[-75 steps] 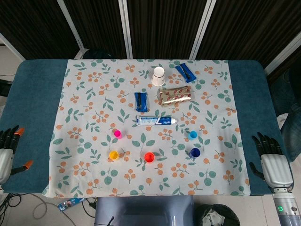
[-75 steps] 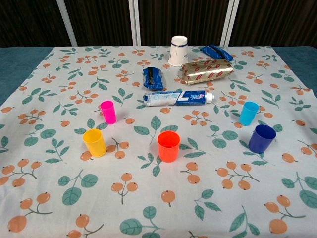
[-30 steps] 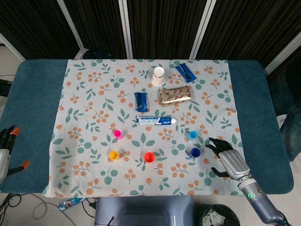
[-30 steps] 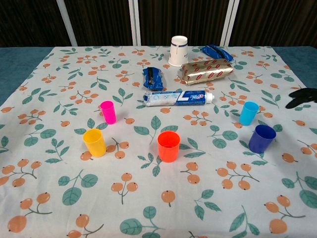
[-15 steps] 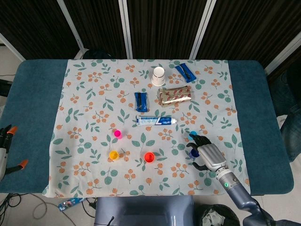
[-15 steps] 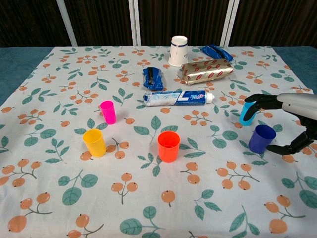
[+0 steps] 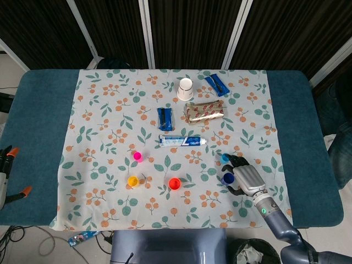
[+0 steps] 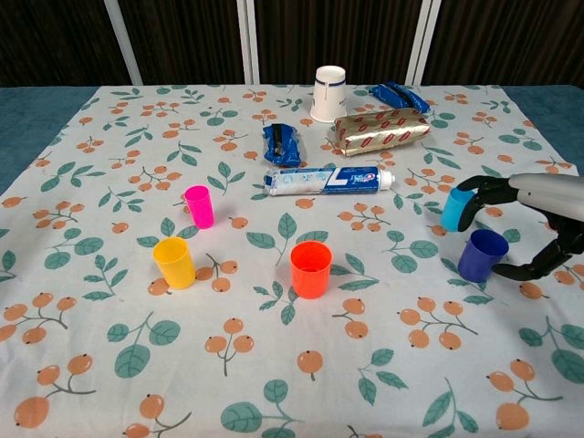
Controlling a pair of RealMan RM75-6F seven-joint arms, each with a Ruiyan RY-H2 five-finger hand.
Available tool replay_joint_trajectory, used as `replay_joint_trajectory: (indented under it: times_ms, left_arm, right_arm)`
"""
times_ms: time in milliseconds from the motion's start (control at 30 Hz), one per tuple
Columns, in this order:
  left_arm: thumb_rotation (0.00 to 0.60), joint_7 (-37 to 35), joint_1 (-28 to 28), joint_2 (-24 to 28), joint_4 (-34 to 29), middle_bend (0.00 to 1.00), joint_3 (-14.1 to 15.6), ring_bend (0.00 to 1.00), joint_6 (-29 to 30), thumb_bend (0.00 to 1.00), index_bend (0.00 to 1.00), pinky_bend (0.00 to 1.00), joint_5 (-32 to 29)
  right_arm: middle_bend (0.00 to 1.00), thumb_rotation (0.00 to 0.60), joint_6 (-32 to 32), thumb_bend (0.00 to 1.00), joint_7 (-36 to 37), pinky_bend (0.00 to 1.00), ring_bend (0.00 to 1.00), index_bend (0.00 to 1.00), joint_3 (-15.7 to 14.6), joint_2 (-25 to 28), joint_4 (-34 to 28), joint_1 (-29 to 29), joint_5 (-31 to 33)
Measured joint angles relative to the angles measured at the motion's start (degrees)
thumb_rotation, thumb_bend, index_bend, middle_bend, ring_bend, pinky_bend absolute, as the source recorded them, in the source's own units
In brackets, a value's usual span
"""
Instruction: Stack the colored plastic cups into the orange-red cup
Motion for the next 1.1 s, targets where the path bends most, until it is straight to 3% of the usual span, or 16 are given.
replay_joint_trajectory:
  times_ms: [1100]
  left_arm:
    - [0.6,0.31,0.23,0.18,-0.54,0.0,-0.06,0.0,0.27,0.12,0.02,0.05,-0.3]
  right_arm:
    - [0.0,0.6,1.75,0.4,2.93,0.11,0.04,0.46,-0.41,1.05,-0.08,0.74,-0.79]
